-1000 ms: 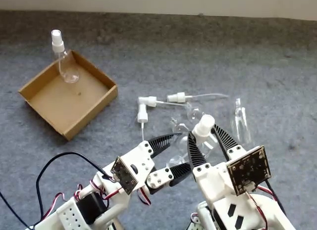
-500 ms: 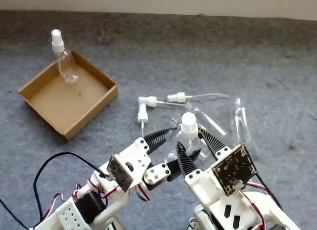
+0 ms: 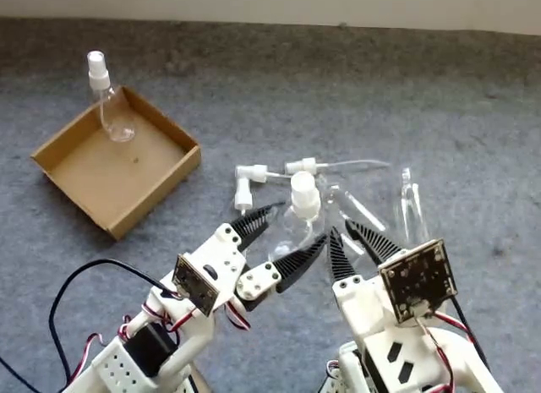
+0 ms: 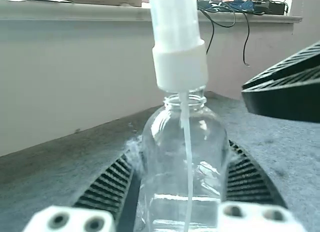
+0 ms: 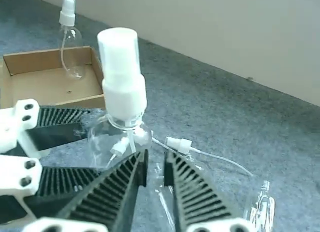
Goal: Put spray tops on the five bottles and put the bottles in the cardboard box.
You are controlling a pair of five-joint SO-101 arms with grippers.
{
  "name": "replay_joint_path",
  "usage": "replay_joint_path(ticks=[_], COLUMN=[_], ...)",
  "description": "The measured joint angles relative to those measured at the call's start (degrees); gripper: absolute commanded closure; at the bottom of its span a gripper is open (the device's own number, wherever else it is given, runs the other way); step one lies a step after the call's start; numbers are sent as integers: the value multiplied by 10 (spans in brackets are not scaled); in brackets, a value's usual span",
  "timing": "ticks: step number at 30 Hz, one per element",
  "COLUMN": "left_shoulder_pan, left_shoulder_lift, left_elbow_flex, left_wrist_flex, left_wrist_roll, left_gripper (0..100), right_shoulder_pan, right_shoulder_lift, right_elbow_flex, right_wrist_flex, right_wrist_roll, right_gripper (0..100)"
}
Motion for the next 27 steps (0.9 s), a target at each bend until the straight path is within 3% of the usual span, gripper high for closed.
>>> replay_joint_path(ticks=[10,18,27], left_shoulder_pan=[-13,-91,-97], left_shoulder_lift=[0,0,0], left_elbow_flex=[0,0,1], left_wrist_flex=[-1,-85,-133], left_wrist_roll=[0,0,0], left_gripper=[962,962,962], right_shoulder_pan=[5,5,5], right_shoulder_lift=[-1,-1,0], right_elbow_flex=[19,115,233], right_wrist_flex=[0,-26,-125], right_wrist_roll=[0,0,0], right_gripper=[993,993,993])
